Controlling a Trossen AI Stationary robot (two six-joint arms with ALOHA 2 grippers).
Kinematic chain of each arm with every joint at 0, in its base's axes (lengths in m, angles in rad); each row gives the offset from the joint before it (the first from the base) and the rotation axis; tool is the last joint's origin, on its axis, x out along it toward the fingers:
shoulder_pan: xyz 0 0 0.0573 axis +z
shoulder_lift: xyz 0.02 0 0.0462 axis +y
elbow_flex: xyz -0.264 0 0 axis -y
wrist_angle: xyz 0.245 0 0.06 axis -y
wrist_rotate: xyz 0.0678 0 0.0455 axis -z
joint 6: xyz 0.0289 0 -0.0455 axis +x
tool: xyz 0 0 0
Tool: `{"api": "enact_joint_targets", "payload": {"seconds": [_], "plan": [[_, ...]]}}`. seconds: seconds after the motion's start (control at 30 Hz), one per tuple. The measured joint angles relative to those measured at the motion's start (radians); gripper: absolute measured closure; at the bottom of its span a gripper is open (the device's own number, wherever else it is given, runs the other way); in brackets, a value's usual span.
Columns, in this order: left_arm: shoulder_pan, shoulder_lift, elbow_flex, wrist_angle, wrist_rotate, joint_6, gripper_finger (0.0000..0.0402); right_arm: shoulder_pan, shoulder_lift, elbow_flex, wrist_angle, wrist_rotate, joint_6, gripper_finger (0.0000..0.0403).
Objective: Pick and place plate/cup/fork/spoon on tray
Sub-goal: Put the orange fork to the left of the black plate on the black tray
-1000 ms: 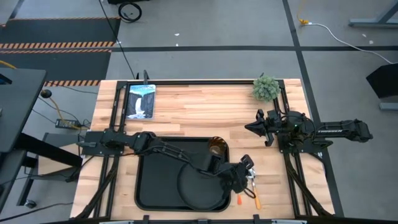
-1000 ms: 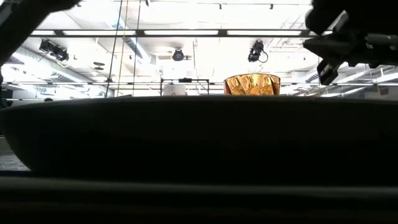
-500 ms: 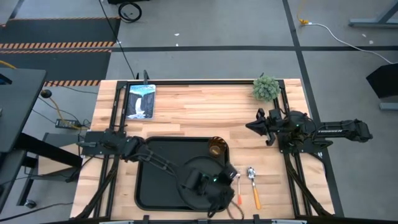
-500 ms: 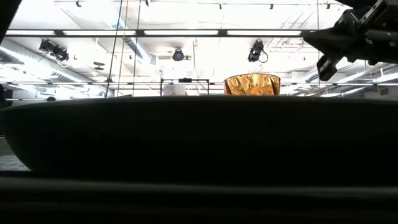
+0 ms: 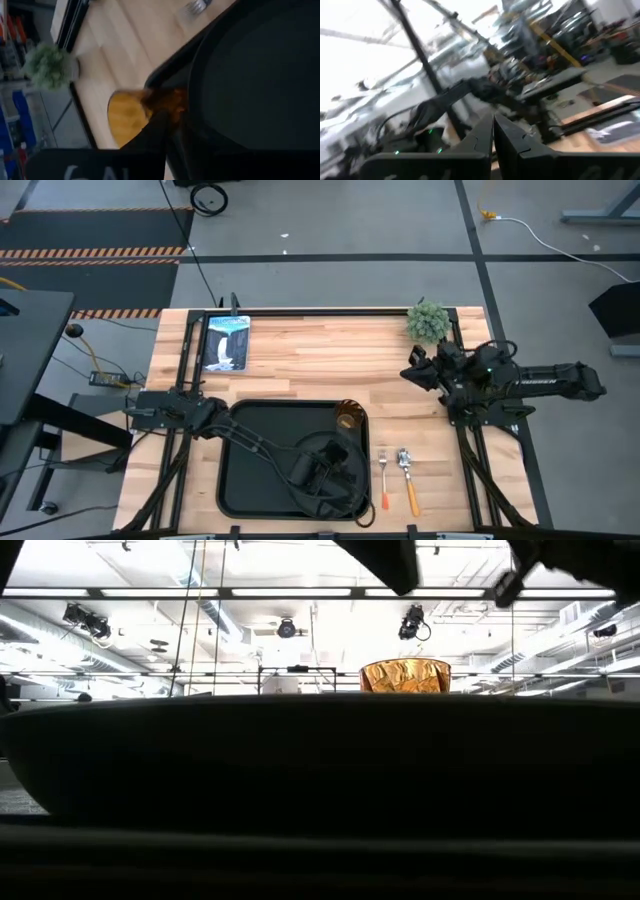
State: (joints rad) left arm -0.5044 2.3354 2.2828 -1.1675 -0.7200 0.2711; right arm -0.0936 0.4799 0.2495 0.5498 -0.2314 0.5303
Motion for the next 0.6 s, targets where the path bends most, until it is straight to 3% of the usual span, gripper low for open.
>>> {"api": "enact_joint_targets", "payload": {"seconds": [0.23,0.6], "plan": [[-0.021,-0.031,0.001,-0.191,-0.11,-0.174,0.0347,0.079,0.221,0.309,-0.43,0.006,-0.145,0.0383],[-0.058,-0.039,0.0,-0.407,-0.181,-0.313,0.0347,0.212,0.39,0.63,-0.796,0.168,-0.193,0.0398]]}}
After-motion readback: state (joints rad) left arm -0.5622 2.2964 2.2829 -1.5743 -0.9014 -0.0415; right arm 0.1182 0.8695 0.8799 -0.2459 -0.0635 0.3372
